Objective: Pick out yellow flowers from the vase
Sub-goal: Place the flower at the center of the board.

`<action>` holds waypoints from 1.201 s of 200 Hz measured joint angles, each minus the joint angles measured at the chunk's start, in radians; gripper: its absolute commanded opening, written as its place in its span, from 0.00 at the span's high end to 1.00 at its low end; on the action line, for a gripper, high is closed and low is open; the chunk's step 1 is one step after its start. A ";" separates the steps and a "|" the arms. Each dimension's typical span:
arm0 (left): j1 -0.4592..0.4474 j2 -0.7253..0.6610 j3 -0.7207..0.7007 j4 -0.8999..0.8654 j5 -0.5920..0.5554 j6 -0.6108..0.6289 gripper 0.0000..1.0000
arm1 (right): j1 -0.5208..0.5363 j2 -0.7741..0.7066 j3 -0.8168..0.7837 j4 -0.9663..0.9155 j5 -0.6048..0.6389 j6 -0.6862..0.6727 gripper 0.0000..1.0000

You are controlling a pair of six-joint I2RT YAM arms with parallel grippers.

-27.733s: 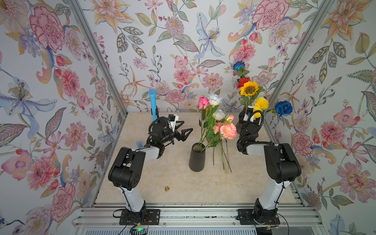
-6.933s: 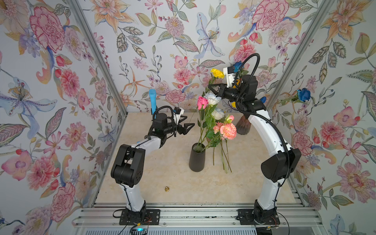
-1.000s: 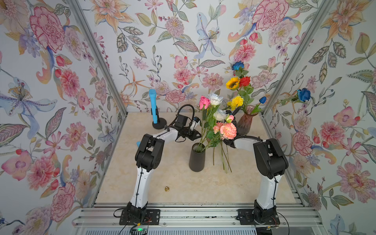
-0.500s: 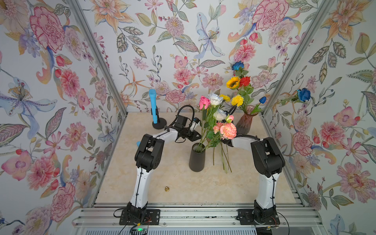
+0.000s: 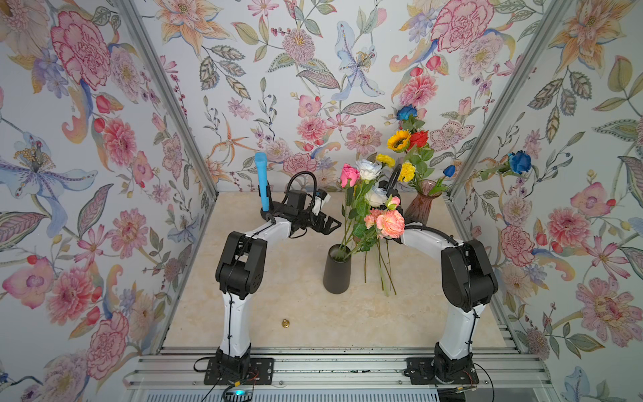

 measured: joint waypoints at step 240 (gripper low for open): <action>0.037 -0.038 -0.073 0.141 -0.008 -0.075 0.00 | 0.015 0.032 0.056 -0.570 0.168 -0.369 0.83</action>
